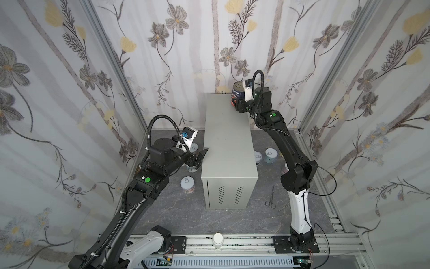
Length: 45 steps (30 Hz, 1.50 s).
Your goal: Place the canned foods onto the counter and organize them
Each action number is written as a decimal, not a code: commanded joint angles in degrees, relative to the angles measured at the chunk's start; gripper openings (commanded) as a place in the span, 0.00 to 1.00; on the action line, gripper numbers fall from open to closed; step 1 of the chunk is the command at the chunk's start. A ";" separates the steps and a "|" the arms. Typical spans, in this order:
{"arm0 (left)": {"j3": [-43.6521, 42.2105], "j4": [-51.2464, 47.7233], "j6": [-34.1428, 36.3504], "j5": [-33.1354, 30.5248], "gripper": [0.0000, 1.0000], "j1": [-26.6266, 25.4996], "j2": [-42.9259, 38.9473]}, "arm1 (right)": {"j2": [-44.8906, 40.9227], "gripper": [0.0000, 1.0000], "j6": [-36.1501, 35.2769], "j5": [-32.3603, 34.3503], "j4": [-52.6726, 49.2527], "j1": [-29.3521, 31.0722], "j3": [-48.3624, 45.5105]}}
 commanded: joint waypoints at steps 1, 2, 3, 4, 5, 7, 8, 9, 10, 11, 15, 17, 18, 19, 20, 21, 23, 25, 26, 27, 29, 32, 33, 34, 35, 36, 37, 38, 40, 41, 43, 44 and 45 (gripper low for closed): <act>-0.25 -1.67 1.53 -0.40 1.00 -0.06 -0.23 | -0.27 0.55 0.32 -0.75 5.38 0.20 0.59; -0.25 -1.67 1.53 -0.42 1.00 -0.06 -0.34 | -0.31 0.56 0.32 -0.84 5.31 0.22 0.56; -0.33 -1.67 1.67 -0.48 1.00 -0.06 -0.45 | -0.35 0.58 0.31 -0.92 5.37 0.23 0.58; -0.37 -1.67 1.62 -0.51 1.00 -0.06 -0.59 | -0.28 0.60 0.26 -0.85 5.32 0.27 0.60; -0.44 -1.59 1.62 -0.51 1.00 -0.06 -0.63 | -0.34 0.66 0.31 -0.98 5.38 0.23 0.63; -0.42 -1.59 1.66 -0.59 1.00 -0.06 -0.64 | -0.44 0.68 0.27 -0.93 5.36 0.23 0.63; -0.40 -1.59 1.62 -0.60 1.00 -0.05 -0.72 | -0.42 0.71 0.24 -0.87 5.37 0.22 0.61; -0.42 -1.67 1.62 -0.62 1.00 -0.06 -0.76 | -0.42 0.73 0.20 -0.70 5.37 0.27 0.61; -0.42 -1.67 1.62 -0.51 1.00 -0.06 -0.89 | -0.44 0.75 0.16 -0.54 5.43 0.27 0.61; -0.47 -1.76 1.62 -0.60 1.00 -0.06 -0.98 | -0.39 0.76 0.09 -0.35 5.55 0.24 0.55; -0.59 -1.72 1.62 -0.86 1.00 -0.06 -1.59 | -0.26 0.80 -0.04 0.21 6.12 0.25 0.58; -0.60 -1.85 1.62 -0.92 1.00 -0.06 -1.77 | -0.25 0.83 -0.04 0.30 6.29 0.27 0.56; -0.60 -1.85 1.62 -0.91 1.00 -0.06 -1.86 | -0.19 0.82 -0.04 0.19 6.44 0.25 0.63; -0.60 -1.93 1.62 -0.94 1.00 -0.06 -1.86 | -0.14 0.82 -0.04 0.16 6.47 0.29 0.58; -0.60 -1.93 1.62 -0.95 1.00 -0.06 -1.86 | -0.21 0.82 0.05 0.21 6.49 0.30 0.55; -0.60 -1.94 1.62 -0.95 1.00 -0.02 -1.86 | -0.26 0.81 0.25 0.16 6.44 0.25 0.58; -0.60 -1.94 1.62 -0.73 1.00 -0.06 -1.94 | -0.31 0.80 0.31 -0.05 5.87 0.23 0.56; -0.77 -1.85 1.62 -0.68 1.00 -0.06 -2.19 | -0.29 0.79 0.28 0.18 5.35 0.39 0.56; -0.99 -1.69 1.62 -0.77 1.00 -0.06 -2.36 | -0.18 0.75 0.06 0.50 5.37 0.42 0.55; -1.24 -1.43 1.62 -0.77 1.00 -0.06 -2.55 | -0.10 0.72 -0.03 0.72 5.36 0.42 0.56; -1.49 -1.15 1.71 -0.68 1.00 -0.06 -2.81 | 0.38 0.70 -0.31 1.00 5.63 0.45 0.63; -1.68 -1.17 1.79 -0.77 1.00 -0.06 -3.05 | 1.04 0.70 -0.54 1.70 6.22 0.45 0.61; -1.82 -1.15 1.80 -0.85 1.00 -0.06 -3.17 | 1.30 0.71 -0.57 1.94 6.53 0.47 0.58; -1.99 -0.99 1.88 -0.94 1.00 -0.06 -3.31 | 1.53 0.70 -0.52 2.12 6.89 0.40 0.63; -2.17 -0.82 1.97 -1.08 1.00 -0.06 -3.51 | 1.82 0.71 -0.57 2.27 7.26 0.40 0.58; -2.31 -0.71 2.04 -1.12 1.00 -0.06 -3.65 | 2.07 0.71 -0.57 2.47 7.67 0.42 0.60; -2.51 -0.56 2.06 -1.12 1.00 -0.06 -3.79 | 2.28 0.71 -0.57 2.62 7.99 0.40 0.59; -2.68 -0.45 2.14 -1.20 1.00 -0.06 -3.88 | 2.38 0.71 -0.68 2.80 8.34 0.45 0.60; -2.89 -0.19 2.15 -1.21 1.00 -0.06 -4.03 | 2.62 0.71 -0.73 3.06 8.87 0.46 0.55; -3.05 -0.18 2.23 -1.21 1.00 -0.06 -4.04 | 2.63 0.71 -0.82 3.11 9.06 0.40 0.60; -3.22 -0.01 2.24 -1.30 1.00 -0.06 -4.15 | 2.57 0.71 -0.81 2.94 9.15 0.40 0.59; -3.30 0.00 2.32 -1.46 1.00 -0.06 -4.23 | 2.51 0.71 -0.83 2.93 9.15 0.43 0.60; -3.45 0.21 2.32 -1.79 1.00 -0.06 -4.39 | 2.39 0.73 -0.79 2.70 9.13 0.40 0.62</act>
